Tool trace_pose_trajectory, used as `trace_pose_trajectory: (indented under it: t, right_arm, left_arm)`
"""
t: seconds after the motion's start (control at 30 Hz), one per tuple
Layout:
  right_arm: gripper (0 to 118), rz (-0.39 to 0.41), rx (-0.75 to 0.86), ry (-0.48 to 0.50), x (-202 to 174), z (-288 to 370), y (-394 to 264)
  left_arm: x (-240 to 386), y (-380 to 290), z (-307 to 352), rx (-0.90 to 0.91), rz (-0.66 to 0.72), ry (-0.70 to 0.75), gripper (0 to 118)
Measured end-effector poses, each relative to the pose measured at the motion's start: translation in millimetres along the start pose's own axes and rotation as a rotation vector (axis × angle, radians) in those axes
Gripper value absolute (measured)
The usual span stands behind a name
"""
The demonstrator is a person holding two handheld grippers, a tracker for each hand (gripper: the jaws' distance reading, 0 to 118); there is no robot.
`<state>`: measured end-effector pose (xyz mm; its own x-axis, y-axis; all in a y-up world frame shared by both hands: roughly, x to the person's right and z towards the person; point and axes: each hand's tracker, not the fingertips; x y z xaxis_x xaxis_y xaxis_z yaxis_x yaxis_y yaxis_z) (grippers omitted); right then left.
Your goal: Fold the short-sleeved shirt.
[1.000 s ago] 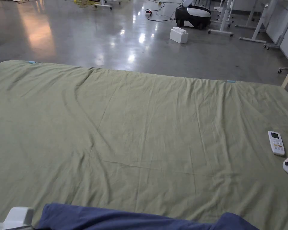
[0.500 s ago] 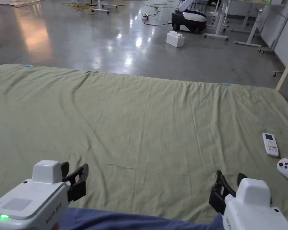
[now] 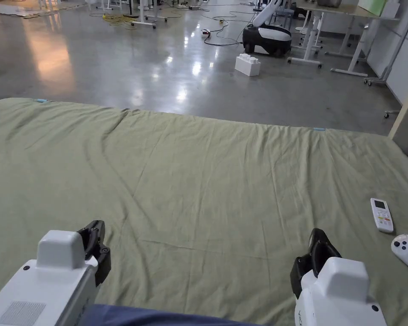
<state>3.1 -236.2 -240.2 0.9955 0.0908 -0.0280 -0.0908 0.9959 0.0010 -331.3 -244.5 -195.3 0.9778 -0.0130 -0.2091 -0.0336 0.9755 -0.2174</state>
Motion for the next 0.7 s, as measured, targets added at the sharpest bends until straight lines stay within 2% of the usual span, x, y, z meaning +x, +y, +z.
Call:
trace_pose_trajectory:
  t: [0.17, 0.27, 0.47, 0.53, 0.6, 0.67, 0.7]
  right_arm:
    - [1, 0.013, -0.011, 0.008, 1.0, -1.2, -2.8]
    - [1, 0.025, -0.034, 0.019, 1.5, -3.2, -6.5]
    - [1, 0.047, -0.086, 0.04, 2.1, -6.3, -17.6]
    - [1, 0.061, -0.1, 0.044, 2.0, -6.1, -21.1]
    - [1, 0.069, -0.118, 0.049, 3.4, -6.5, -25.2]
    - [1, 0.075, -0.138, 0.052, 4.8, -6.8, -28.6]
    - [1, 0.073, -0.152, 0.05, 5.3, -6.8, -30.8]
  left_arm:
    - [-37.4, -15.1, 0.7, -0.075, 0.008, 0.043, 2]
    - [-62.3, -23.7, -1.3, -0.198, 0.006, 0.033, 2]
    - [-128.4, -59.1, -23.2, -0.505, 0.175, -0.097, 2]
    - [-142.2, -72.9, -30.0, -0.583, 0.172, -0.12, 4]
    - [-149.3, -79.1, -34.2, -0.657, 0.189, -0.154, 18]
    - [-161.0, -86.4, -41.3, -0.733, 0.272, -0.2, 54]
    - [-166.4, -90.4, -44.8, -0.748, 0.315, -0.213, 60]
